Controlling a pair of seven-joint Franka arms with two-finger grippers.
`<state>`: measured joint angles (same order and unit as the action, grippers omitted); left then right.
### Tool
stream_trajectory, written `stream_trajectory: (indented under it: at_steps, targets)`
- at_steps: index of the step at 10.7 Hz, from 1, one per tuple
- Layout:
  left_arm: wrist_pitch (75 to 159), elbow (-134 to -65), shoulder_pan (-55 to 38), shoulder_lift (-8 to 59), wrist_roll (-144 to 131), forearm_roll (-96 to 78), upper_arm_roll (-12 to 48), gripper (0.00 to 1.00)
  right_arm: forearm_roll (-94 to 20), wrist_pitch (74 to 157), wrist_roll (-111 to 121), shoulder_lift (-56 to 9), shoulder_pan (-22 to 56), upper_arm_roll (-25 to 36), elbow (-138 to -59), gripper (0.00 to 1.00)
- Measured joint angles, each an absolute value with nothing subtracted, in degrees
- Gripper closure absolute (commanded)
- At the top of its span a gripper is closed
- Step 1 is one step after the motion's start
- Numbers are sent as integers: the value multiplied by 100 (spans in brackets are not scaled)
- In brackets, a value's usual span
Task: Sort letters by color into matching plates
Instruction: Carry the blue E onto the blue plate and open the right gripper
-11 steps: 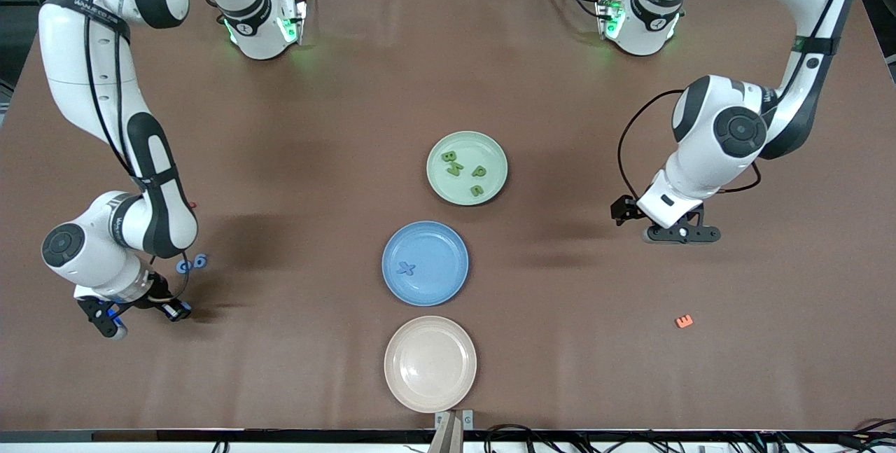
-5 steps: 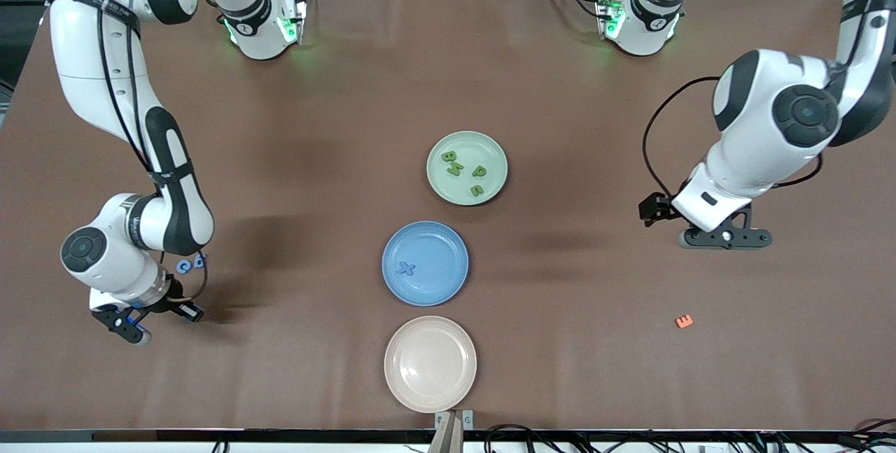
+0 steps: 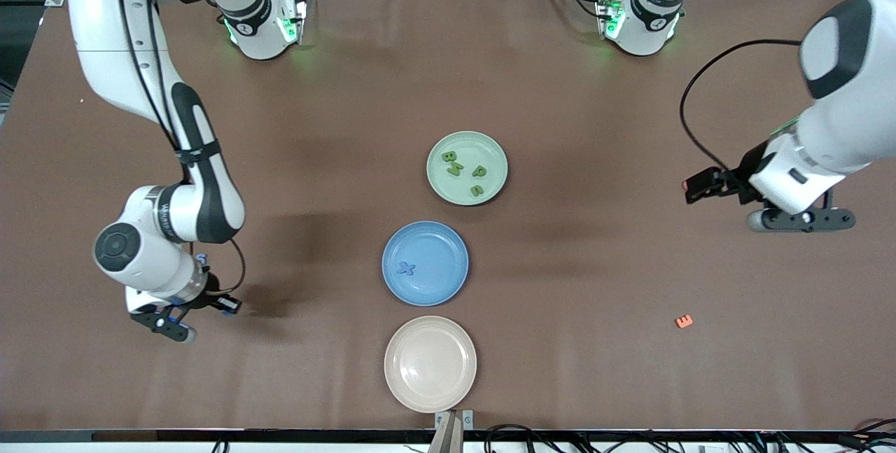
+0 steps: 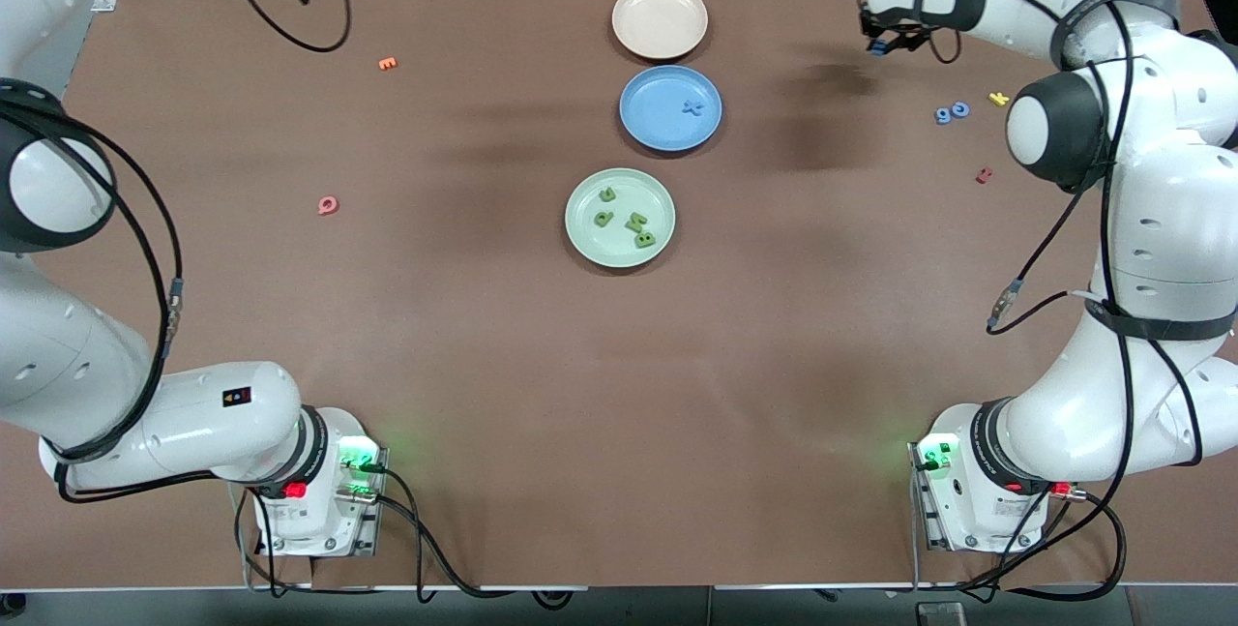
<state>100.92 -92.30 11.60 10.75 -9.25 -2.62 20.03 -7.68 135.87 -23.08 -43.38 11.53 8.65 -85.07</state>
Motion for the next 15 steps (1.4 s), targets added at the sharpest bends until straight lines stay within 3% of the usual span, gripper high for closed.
stream_trajectory:
  at_steps: [4, 10, 13, 15]
  targets:
    - [9450, -9480, 1487, 972, -888, -446, 2004, 0, -769, 13517, -2954, -4256, 1987, 851, -8508, 77]
    - [10401, -11016, 1520, -143, -753, -447, 2017, 0, -769, 13522, -4418, -4255, 3416, 839, -8491, 77]
    - [10566, -10816, 1558, -315, -632, -455, 2001, 0, -771, 13586, -5005, -4335, 4023, 845, -8401, 75]
    - [10576, -10183, 1584, -329, -632, -457, 1983, 0, -779, 13909, -5262, -4493, 4239, 842, -8297, 74]
